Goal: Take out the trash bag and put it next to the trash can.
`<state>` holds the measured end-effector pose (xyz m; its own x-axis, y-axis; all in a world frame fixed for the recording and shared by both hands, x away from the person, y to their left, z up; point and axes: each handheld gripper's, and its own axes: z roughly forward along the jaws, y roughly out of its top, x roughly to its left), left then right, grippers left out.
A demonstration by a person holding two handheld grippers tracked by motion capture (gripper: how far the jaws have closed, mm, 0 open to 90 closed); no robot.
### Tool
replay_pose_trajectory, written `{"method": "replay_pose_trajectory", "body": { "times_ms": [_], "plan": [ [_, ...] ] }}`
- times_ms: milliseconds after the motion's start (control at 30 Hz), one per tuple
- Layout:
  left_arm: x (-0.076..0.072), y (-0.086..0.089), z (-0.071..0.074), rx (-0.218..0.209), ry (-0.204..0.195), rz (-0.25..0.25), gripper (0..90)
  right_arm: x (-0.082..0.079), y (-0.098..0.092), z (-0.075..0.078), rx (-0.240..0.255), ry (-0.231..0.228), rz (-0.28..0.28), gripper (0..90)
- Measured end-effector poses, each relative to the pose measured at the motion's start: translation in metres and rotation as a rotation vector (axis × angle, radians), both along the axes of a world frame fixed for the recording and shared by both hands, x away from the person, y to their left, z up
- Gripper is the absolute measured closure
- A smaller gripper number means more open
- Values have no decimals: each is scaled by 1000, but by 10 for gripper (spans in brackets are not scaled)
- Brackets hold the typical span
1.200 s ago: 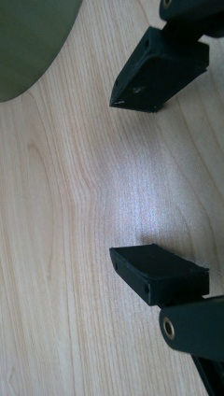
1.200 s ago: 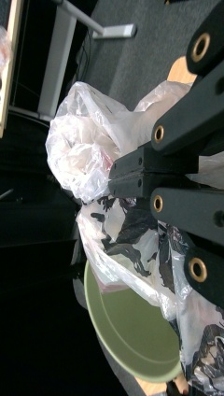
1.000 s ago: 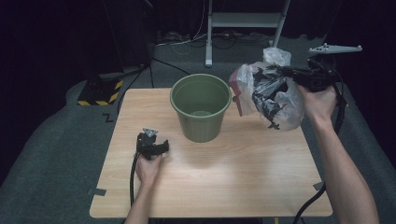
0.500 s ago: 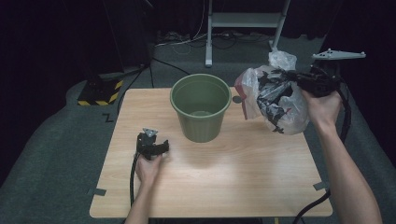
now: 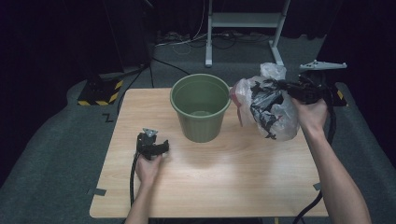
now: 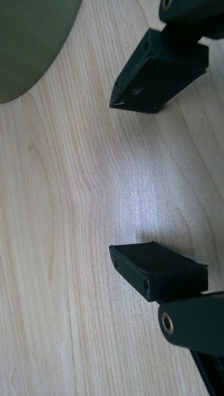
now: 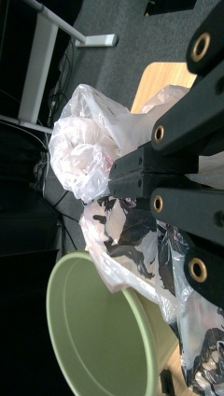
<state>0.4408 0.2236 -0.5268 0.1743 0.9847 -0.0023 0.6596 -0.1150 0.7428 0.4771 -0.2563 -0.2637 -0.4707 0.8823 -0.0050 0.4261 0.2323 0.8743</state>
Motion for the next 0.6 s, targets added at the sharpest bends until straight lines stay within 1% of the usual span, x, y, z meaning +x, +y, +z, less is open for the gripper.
{"method": "replay_pose_trajectory", "body": {
  "times_ms": [233,467,533,600],
  "plan": [
    [0,0,0,-1,1,-1,249,9,8,-17,15,16,5,897],
    [0,0,0,-1,0,-3,254,13,13,-27,18,27,10,897],
    [0,0,0,-1,0,-3,254,14,14,-30,12,27,6,897],
    [0,0,0,-1,0,-3,254,15,14,-33,-5,24,-2,897]
  ]
}}
